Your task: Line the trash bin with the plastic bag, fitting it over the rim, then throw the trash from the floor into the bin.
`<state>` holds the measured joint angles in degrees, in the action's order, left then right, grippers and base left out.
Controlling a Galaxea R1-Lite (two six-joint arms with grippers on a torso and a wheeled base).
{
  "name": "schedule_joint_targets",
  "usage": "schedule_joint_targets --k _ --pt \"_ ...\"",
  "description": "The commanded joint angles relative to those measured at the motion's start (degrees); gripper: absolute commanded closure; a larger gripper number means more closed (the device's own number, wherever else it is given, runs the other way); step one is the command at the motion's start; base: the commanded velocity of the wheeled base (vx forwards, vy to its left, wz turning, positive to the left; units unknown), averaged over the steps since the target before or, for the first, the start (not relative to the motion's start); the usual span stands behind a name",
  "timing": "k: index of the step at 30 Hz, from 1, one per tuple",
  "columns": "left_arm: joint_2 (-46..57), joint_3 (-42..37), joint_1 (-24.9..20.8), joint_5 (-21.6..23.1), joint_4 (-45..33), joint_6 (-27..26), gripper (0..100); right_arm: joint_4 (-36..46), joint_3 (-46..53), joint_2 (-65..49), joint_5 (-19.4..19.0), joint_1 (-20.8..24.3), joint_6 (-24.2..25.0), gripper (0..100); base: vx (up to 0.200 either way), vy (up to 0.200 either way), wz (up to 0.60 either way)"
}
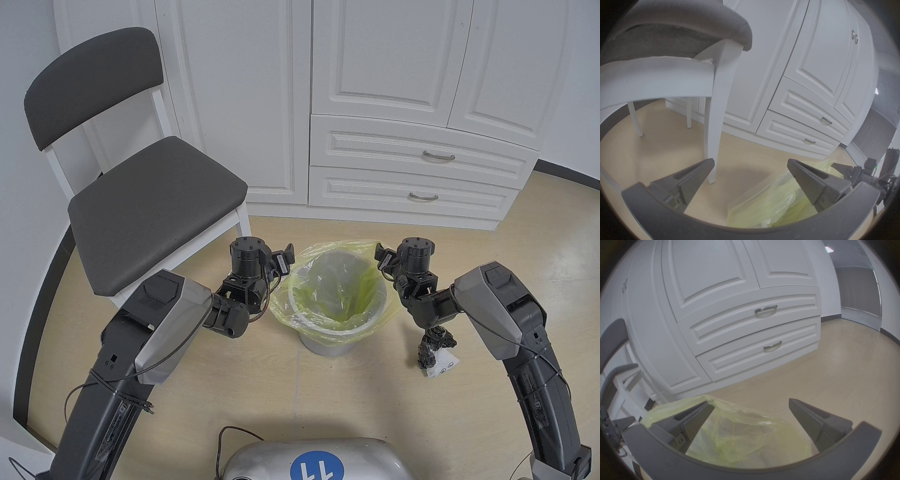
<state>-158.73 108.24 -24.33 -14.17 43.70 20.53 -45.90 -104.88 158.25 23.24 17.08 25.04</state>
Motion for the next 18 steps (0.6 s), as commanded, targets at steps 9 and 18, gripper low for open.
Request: schedule_joint_targets --k 9,18 --pt "12.1 -24.4 -1.3 11.3 7.4 -2.3 0 -0.5 -3.2 2.9 0.8 0.5 3.7 0 0.000 0.000 0.00" --pt "7.3 -21.7 -1.1 11.3 3.6 -7.4 0 -0.7 -2.2 2.6 0.8 0.8 3.6 0 0.000 0.000 0.00"
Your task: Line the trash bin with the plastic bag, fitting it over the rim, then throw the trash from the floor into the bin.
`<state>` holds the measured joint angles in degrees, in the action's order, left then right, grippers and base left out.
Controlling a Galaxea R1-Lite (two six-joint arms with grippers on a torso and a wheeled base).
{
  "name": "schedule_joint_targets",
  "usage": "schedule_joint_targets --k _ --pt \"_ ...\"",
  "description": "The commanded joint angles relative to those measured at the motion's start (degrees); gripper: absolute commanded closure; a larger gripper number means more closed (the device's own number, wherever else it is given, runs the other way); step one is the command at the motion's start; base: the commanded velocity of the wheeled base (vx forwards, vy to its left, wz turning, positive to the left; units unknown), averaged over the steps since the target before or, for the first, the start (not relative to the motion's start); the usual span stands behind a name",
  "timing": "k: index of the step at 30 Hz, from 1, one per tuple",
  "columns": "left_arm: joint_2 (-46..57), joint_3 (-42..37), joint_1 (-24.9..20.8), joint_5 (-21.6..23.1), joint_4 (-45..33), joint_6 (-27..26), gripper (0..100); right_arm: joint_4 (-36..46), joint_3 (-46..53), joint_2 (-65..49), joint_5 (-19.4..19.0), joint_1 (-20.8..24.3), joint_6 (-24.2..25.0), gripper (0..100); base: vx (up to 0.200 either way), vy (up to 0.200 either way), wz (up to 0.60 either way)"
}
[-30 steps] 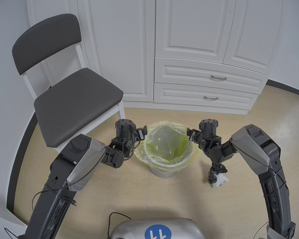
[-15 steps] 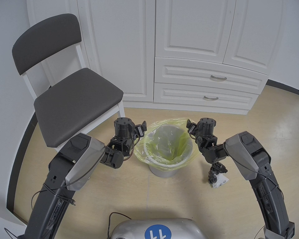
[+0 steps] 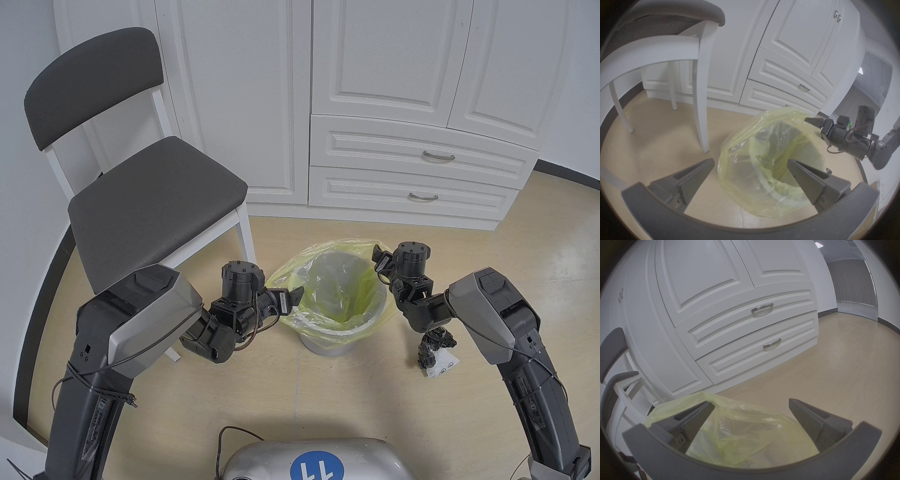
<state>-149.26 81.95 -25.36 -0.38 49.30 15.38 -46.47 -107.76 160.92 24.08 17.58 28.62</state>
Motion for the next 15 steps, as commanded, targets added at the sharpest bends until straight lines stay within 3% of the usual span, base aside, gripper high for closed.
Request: schedule_joint_targets --k 1,6,13,15 --pt "-3.5 8.2 0.1 -5.2 -4.9 -2.2 0 -0.1 0.6 0.0 -0.1 0.4 0.0 0 0.000 0.000 0.00" --pt "-7.1 18.6 1.3 -10.5 -14.8 -0.8 0 -0.1 0.3 0.5 -0.3 0.3 0.1 0 0.000 0.000 0.00" --pt "-12.8 32.0 2.2 -13.3 -18.4 2.5 0 -0.1 -0.4 1.0 -0.8 -0.1 0.1 0 0.000 0.000 0.00" --pt "-14.0 32.6 2.4 -13.3 -19.2 2.4 0 -0.1 -1.7 1.7 -0.7 -0.4 0.1 0 0.000 0.000 0.00"
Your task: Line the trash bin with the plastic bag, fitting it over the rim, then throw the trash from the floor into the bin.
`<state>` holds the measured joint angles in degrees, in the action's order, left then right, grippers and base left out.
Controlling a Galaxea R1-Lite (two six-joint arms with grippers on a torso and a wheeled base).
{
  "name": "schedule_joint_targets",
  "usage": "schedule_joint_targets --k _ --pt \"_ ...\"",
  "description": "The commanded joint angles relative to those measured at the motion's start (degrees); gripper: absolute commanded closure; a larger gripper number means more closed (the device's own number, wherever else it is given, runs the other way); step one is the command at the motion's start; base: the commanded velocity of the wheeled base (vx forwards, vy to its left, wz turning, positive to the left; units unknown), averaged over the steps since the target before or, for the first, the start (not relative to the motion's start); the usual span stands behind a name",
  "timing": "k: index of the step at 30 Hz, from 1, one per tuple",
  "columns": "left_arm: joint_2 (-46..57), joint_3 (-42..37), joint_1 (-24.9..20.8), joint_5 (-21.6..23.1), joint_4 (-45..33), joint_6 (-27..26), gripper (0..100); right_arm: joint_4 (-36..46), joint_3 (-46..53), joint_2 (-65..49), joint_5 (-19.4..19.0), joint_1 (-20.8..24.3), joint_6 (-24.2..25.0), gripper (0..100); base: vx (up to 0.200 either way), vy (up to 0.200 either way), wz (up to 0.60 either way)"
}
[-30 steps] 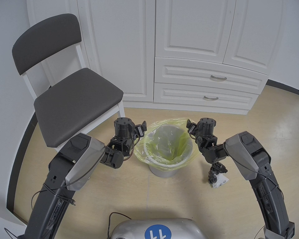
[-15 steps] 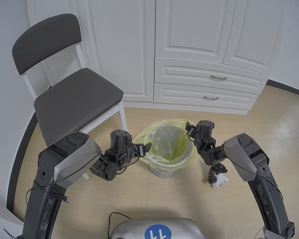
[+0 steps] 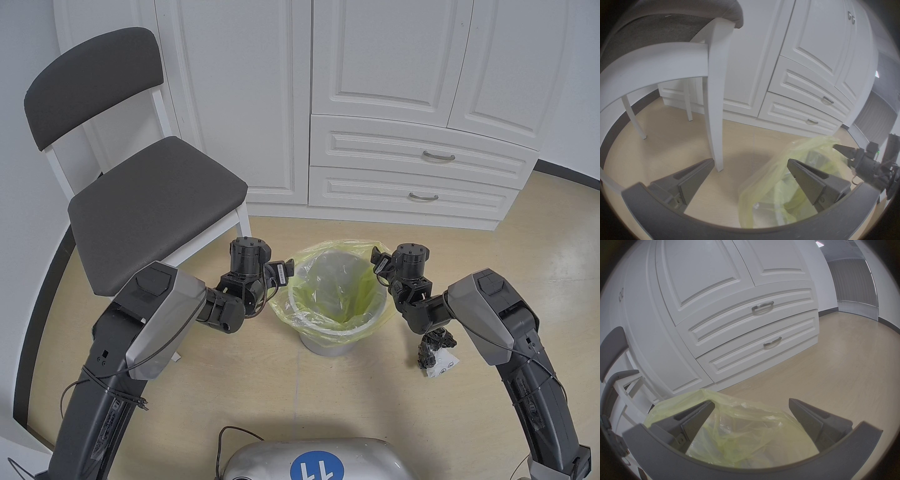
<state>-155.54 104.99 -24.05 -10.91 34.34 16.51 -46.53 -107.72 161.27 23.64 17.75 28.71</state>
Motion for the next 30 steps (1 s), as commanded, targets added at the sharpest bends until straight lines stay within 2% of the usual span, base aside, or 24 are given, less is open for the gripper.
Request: schedule_joint_targets --k 1,6,13,14,17,30 --pt "-7.8 9.6 1.2 -2.8 -4.4 1.2 0 -0.1 -2.2 1.5 -0.3 -0.5 0.0 0 0.000 0.000 0.00" --pt "-8.1 9.6 1.2 -1.9 -3.6 1.2 0 0.7 -6.9 4.0 -0.4 -1.9 0.2 0 0.000 0.000 0.00" --pt "-8.1 9.6 1.3 -1.8 -2.3 1.3 0 1.1 -6.9 5.3 -1.0 -2.4 0.2 0 0.000 0.000 0.00" --pt "-8.1 9.6 1.4 -1.9 -0.7 1.3 0 1.1 -6.9 5.3 -2.5 -2.4 0.5 0 0.000 0.000 0.00" --pt "-8.0 9.6 1.5 -2.0 -0.2 1.3 0 1.2 -6.9 5.5 -3.2 -2.4 0.5 0 0.000 0.000 0.00" --pt "-3.5 8.0 1.6 -3.1 -0.6 1.3 0 5.8 -3.8 2.5 -3.2 -2.3 0.5 0 0.000 0.000 0.00"
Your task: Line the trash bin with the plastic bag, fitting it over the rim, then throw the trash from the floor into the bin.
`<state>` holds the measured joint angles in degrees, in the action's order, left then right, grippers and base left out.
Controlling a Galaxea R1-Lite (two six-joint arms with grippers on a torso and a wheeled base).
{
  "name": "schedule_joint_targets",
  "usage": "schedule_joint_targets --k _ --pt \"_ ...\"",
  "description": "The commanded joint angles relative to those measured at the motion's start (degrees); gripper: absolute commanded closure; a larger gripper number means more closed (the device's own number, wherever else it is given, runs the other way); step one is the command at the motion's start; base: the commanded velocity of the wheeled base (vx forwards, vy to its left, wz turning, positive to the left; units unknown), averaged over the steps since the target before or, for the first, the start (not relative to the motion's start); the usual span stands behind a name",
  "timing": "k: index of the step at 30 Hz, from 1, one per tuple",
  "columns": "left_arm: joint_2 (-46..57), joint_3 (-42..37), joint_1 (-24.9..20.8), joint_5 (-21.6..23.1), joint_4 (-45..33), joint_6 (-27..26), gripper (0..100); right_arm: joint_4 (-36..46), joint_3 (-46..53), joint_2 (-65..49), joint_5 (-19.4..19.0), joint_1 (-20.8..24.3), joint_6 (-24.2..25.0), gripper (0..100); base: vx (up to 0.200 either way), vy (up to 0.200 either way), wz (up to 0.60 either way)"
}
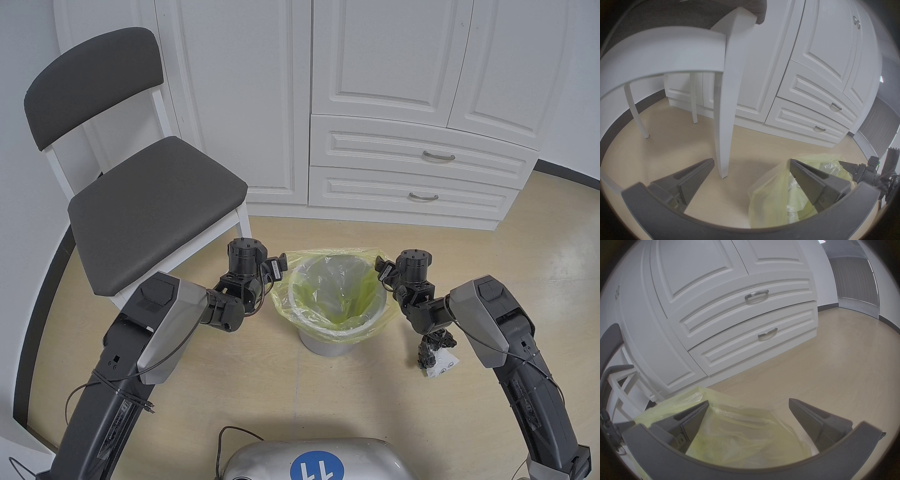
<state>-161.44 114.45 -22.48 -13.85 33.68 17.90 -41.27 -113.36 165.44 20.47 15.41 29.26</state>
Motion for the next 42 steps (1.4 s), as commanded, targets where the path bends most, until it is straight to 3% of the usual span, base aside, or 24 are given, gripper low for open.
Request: schedule_joint_targets --k 1,14,20,25,30,38,42 --pt "3.7 -2.9 0.1 -0.1 0.2 -0.1 0 0.9 3.3 -2.6 -0.2 0.0 -0.1 0 0.000 0.000 0.00" --pt "13.9 -14.5 -1.4 0.6 1.5 -0.4 0 5.3 18.0 -11.0 -6.8 0.7 -0.2 0 0.000 0.000 0.00" --pt "14.4 -16.0 -1.8 0.9 1.1 -0.8 0 4.5 18.4 -11.5 -7.0 0.7 -0.2 0 0.000 0.000 0.00" --pt "13.7 -18.3 -1.4 5.2 0.0 -0.9 0 2.9 15.0 -9.4 -6.8 0.7 1.4 0 0.000 0.000 0.00" --pt "13.8 -22.8 -0.1 10.1 -0.6 -5.9 0 -0.4 9.9 -5.9 -6.2 0.7 2.9 0 0.000 0.000 0.00" --pt "10.8 -18.2 0.7 9.6 -3.3 -6.6 0 -0.1 1.7 -2.2 -5.5 0.8 6.0 0 0.000 0.000 0.00" --pt "6.7 -11.3 1.7 7.9 -6.2 -4.2 0 0.1 0.5 -1.7 -5.4 0.8 8.2 0 0.000 0.000 0.00"
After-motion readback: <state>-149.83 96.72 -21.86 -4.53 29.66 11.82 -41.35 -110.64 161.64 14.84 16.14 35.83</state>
